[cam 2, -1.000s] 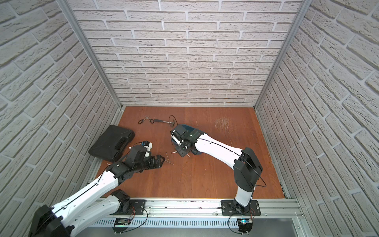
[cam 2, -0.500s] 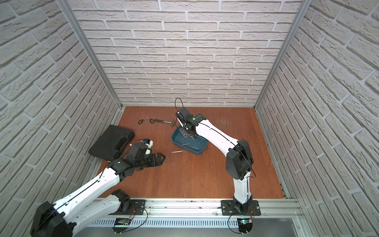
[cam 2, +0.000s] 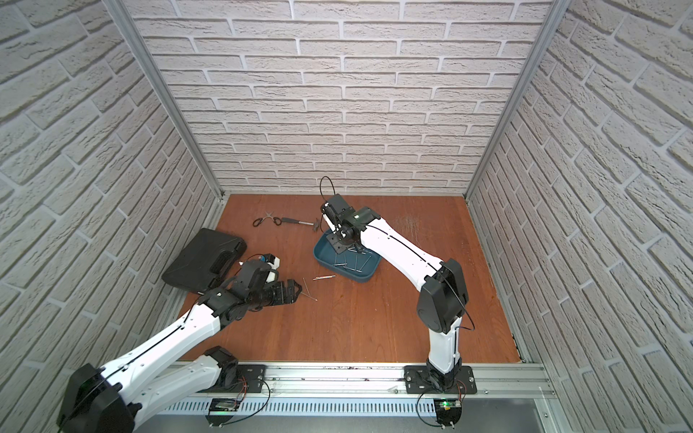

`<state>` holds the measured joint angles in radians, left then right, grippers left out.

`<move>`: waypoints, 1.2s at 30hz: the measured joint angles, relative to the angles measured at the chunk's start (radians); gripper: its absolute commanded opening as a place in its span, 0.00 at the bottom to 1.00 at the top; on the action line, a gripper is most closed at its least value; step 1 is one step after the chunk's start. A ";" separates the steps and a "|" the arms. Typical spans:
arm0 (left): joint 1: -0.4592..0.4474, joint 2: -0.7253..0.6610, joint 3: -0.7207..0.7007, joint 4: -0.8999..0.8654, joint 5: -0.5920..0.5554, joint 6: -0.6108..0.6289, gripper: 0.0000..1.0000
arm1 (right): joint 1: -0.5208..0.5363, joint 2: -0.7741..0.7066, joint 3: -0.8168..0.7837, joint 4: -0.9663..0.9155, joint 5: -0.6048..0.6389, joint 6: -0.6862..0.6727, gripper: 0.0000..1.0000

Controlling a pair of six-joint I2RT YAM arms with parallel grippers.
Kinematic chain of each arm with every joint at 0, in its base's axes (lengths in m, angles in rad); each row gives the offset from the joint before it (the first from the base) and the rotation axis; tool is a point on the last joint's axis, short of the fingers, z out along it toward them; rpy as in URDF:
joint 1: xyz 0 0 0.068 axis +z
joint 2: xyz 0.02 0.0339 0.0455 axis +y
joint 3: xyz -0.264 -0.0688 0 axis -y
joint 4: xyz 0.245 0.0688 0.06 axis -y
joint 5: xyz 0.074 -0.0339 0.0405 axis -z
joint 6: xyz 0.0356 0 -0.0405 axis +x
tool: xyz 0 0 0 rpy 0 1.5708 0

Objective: Put the nails on the desktop into the storage box
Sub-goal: Place the nail in the storage box, then pick up the nail from the center of the board.

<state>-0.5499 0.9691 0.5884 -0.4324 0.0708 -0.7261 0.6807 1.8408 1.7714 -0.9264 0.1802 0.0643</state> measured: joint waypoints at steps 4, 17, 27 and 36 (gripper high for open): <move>0.000 0.016 0.000 -0.014 -0.017 -0.008 0.98 | 0.051 -0.067 -0.072 0.024 -0.049 0.007 0.45; 0.020 -0.049 -0.074 -0.037 -0.039 -0.053 0.98 | 0.191 0.125 -0.065 0.080 -0.235 0.012 0.38; 0.020 -0.182 -0.206 -0.056 -0.022 -0.118 0.98 | 0.238 0.355 0.068 0.093 -0.300 0.034 0.36; 0.020 -0.212 -0.231 -0.066 -0.005 -0.140 0.98 | 0.246 0.409 0.118 0.081 -0.296 0.033 0.36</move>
<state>-0.5301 0.7574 0.3573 -0.4988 0.0658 -0.8661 0.9268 2.2498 1.8893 -0.8455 -0.1154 0.0971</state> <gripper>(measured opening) 0.982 0.360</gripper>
